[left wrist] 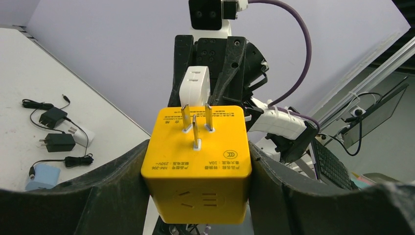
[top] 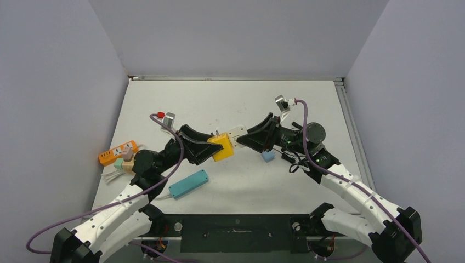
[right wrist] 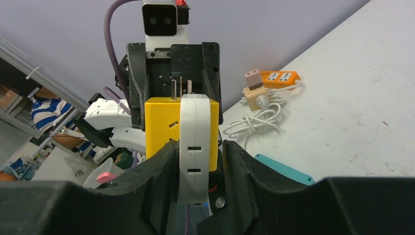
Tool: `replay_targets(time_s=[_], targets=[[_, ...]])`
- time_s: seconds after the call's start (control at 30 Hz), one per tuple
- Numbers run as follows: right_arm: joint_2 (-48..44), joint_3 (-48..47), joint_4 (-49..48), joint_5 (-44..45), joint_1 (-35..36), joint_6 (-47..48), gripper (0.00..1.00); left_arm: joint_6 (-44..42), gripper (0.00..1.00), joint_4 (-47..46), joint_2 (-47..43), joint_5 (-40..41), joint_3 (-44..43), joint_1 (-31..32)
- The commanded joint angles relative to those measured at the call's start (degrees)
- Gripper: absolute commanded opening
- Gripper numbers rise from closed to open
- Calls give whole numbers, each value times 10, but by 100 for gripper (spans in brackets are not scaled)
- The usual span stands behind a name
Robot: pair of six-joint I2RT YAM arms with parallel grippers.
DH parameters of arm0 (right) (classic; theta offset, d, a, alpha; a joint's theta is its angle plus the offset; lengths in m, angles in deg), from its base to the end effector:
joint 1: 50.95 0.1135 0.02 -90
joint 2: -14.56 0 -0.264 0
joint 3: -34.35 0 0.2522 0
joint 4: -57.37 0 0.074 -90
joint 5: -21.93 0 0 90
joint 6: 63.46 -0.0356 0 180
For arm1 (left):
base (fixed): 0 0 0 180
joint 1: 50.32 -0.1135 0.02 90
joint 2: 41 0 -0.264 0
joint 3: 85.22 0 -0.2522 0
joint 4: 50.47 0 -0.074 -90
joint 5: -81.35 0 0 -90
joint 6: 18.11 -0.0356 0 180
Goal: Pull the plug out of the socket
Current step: Remove the plug from the socket.
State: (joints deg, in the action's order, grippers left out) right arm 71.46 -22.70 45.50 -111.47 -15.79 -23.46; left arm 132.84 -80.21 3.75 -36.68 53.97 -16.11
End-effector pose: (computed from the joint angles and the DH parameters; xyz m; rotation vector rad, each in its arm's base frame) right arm 0.1704 0.1500 0.3561 -0.5364 1.5793 1.6897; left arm 0.1386 -0.1145 0.3279 0.1979 1.3518 -1.7076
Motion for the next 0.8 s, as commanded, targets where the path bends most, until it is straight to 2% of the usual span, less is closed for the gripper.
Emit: replay_targets(time_s=[0.0,0.3,0.4,0.53,0.57,0.6,0.63,0.67,0.73,0.77], targets=[[5,-4,-45,-22,7,-4,36,2,0,-72,-8,-37,-5,-5],[26,-23,0,-6,45,28,31,-2,0,-74,1,-36,-8,-5],[26,-21,-5,3,49,26,25,-7,0,-73,1,-39,-9,-6],[27,-15,-21,11,51,20,6,-17,0,-52,1,-35,-9,-6],[26,-13,-24,15,52,21,5,-20,2,-44,0,-31,-9,-6],[24,-11,-25,21,52,23,5,-22,18,-33,-1,-26,-9,-7],[21,-9,-24,32,52,27,5,-26,49,-18,-3,-19,-9,-10],[17,-8,-15,48,52,34,5,-28,68,-3,-5,-11,-9,-12],[7,-11,6,83,53,54,5,-38,92,20,-12,0,-6,-17],[2,-14,20,99,54,64,5,-45,97,34,-15,5,-6,-18]])
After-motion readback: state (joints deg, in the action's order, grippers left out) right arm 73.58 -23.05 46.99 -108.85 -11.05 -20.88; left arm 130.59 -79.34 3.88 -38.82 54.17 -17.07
